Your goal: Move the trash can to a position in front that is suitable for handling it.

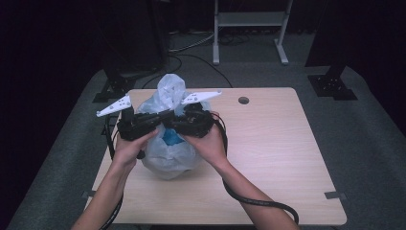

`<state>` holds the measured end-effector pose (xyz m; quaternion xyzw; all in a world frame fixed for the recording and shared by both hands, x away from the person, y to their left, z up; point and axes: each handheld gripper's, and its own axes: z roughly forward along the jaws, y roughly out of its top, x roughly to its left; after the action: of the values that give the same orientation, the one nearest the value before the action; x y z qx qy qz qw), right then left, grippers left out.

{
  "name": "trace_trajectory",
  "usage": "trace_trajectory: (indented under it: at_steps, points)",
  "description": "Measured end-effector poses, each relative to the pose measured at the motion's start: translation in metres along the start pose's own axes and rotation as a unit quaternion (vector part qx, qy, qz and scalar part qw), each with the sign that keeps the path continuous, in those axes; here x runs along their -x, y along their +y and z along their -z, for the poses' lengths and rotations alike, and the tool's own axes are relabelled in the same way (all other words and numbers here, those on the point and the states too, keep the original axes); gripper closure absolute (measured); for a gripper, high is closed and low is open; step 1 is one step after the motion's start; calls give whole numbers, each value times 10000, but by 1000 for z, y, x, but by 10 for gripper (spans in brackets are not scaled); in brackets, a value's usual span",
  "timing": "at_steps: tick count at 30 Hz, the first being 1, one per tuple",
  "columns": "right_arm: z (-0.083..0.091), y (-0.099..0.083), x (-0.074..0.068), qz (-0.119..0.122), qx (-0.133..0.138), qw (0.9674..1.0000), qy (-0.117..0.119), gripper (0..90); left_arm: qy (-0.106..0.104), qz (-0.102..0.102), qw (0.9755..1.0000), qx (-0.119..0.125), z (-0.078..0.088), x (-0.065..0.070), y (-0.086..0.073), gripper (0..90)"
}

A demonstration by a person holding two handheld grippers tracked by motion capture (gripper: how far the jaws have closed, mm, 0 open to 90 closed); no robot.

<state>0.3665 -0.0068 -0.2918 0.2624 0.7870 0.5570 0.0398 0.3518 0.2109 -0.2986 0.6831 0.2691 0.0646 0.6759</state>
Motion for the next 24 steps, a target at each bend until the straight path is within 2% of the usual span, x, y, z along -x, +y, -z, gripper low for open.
trace_trajectory:
  at_steps: [2, 5, 6, 7, 10, 11, 15, 17, 20, 24]
  points:
    - [-1, 0, 1, -2, -6, 10000, 8, 833, 2, 11, 10000, 22, 1, 0, 0, 864]
    - [-2, -1, 2, -46, -72, 9999, 59, 872, 2, 3, 10000, 42, 4, -1, 0, 791]
    - [-1, -1, 5, -157, -70, 9997, 191, 881, 15, -15, 10000, 61, 6, -1, 1, 762]
    - [-1, -1, 5, -157, -70, 9997, 191, 881, 27, -37, 10000, 56, 8, -1, 1, 762]
    - [3, -1, 15, -434, -1, 9980, 465, 889, 107, -121, 9998, 71, 14, 0, 3, 662]
    - [3, -1, 15, -434, -1, 9980, 465, 889, 150, -140, 9998, 80, 16, 1, 4, 662]
    - [11, 0, 28, -831, 190, 9935, 751, 892, 377, -324, 9986, 153, 29, 3, 5, 519]
    - [13, 1, 30, -885, 220, 9927, 793, 892, 418, -346, 9984, 183, 32, 3, 5, 499]
    - [20, 3, 39, -1081, 319, 9893, 924, 893, 587, -434, 9972, 178, 41, 4, 3, 409]
    - [25, 8, 44, -1160, 347, 9878, 976, 893, 742, -441, 9960, 245, 50, 2, -2, 358]
